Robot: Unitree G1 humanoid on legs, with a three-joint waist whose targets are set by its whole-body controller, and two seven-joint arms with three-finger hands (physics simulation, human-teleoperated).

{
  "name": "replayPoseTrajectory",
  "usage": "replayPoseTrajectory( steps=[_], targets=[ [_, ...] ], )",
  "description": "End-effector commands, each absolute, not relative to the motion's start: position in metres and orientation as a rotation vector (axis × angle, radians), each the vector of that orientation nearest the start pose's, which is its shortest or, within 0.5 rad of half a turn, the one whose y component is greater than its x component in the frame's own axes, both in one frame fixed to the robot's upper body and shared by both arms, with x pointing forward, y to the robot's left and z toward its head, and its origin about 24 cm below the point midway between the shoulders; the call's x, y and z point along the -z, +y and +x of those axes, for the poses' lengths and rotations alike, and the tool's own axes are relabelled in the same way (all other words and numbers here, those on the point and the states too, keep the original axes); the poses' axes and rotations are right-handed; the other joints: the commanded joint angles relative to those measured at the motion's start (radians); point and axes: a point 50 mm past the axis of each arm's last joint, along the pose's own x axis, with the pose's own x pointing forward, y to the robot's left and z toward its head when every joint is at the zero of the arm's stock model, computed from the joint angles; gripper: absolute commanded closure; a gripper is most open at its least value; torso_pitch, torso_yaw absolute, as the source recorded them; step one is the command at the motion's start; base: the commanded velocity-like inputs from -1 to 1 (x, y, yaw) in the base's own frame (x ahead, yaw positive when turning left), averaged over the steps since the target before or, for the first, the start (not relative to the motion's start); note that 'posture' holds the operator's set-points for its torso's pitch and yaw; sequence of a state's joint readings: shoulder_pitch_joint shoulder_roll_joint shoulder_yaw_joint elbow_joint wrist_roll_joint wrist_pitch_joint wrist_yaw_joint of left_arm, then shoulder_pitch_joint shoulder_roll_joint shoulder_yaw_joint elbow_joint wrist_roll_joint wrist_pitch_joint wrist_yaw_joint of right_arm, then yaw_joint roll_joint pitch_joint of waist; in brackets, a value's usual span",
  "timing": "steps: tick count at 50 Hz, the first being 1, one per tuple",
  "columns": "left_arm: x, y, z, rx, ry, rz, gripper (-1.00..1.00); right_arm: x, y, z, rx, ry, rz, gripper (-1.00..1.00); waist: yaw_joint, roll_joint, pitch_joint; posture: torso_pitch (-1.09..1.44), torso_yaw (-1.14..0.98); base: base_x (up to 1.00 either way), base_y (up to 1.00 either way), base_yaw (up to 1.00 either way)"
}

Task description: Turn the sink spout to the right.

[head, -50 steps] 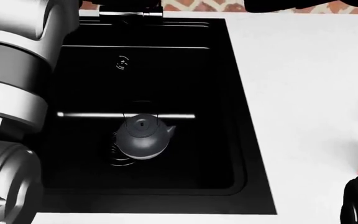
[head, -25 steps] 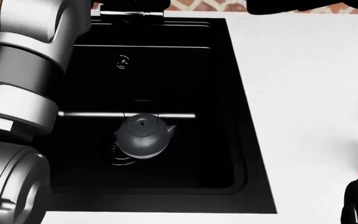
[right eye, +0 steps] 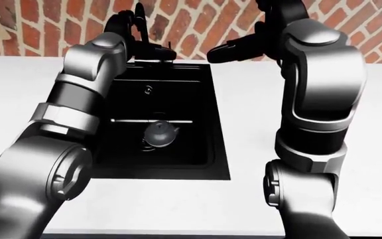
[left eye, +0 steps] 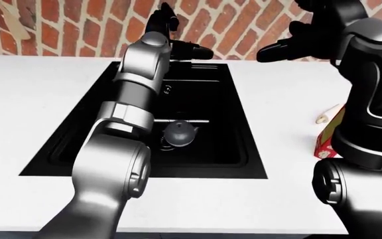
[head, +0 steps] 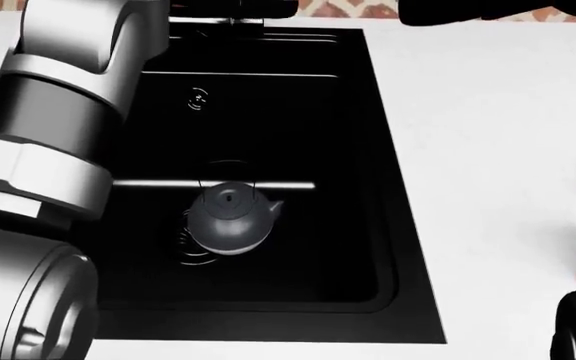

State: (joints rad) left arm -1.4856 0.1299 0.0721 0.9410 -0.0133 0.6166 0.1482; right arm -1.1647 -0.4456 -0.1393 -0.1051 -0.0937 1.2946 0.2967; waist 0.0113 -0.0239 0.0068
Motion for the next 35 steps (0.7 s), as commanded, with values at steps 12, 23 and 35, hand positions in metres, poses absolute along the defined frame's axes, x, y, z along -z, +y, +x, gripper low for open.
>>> replayPoseTrajectory(
  steps=[12,23,35],
  targets=[
    [-0.318,0.075,0.413,0.006,-0.027,0.192,-1.0,-0.349,-0.19,0.32,0.02,-0.077,-0.248,-1.0,0.001,-0.005,-0.029,-0.07,0.0,0.0,0.0,0.0],
    [-0.318,0.067,0.41,0.021,-0.028,0.194,-1.0,-0.35,-0.19,0.317,0.021,-0.081,-0.249,-1.0,0.001,-0.007,-0.029,-0.07,0.0,0.0,0.0,0.0],
    [-0.32,0.059,0.404,0.037,-0.03,0.189,-1.0,-0.354,-0.193,0.312,0.028,-0.083,-0.25,-1.0,0.001,-0.008,-0.027,-0.07,0.0,0.0,0.0,0.0]
  ],
)
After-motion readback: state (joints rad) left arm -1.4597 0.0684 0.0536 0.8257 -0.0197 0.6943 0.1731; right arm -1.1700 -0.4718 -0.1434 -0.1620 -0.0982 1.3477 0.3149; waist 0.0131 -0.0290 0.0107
